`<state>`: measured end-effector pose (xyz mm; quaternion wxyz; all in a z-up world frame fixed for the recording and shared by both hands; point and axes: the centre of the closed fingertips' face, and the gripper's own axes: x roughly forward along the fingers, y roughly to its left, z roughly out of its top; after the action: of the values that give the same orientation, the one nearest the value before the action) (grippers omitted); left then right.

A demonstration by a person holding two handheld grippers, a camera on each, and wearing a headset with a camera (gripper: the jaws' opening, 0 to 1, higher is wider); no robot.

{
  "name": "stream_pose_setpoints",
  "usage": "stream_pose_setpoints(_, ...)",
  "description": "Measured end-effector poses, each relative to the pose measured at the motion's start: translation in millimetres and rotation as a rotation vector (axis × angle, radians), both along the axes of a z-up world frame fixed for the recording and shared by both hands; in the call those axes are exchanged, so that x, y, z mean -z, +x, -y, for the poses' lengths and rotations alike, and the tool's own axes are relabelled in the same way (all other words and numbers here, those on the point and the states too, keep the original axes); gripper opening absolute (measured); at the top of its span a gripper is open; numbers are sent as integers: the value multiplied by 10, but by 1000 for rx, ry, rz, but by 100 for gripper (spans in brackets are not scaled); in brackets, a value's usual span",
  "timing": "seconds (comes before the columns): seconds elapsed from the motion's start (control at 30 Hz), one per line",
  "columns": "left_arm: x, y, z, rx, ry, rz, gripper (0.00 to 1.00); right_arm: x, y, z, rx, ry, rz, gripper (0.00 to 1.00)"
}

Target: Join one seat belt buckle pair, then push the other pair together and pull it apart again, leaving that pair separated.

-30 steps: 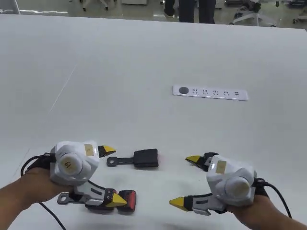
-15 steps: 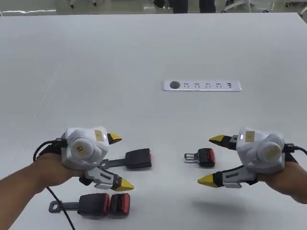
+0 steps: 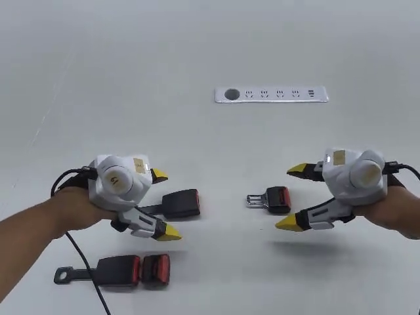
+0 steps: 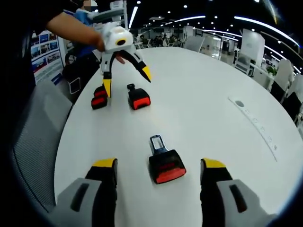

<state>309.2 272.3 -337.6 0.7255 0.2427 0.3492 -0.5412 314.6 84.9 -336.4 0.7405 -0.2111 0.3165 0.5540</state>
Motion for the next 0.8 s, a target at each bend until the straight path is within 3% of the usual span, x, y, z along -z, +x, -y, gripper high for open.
stream_pose_setpoints(0.33, 195, 14, 7, 13, 10, -41, 72, 149, -4, 7, -59, -28, -53, 68)
stream_pose_setpoints(0.43, 226, -13, 28, 22, 11, -69, 66, 159, -17, 0, -77, -26, -77, 65)
stream_pose_setpoints(0.5, 232, 11, 30, 30, 12, -56, 64, 172, -15, -4, -88, -38, -78, 65)
stream_pose_setpoints(0.6, 237, 12, 47, 30, 9, -65, 64, 200, -25, -3, -110, -57, -85, 61)
stream_pose_setpoints(0.7, 307, -46, 30, 60, 35, -78, 61, 227, -28, -1, -123, -72, -90, 60)
stream_pose_setpoints(0.8, 305, -27, 26, 74, 29, -55, 59, 268, -55, -3, -148, -94, -90, 57)
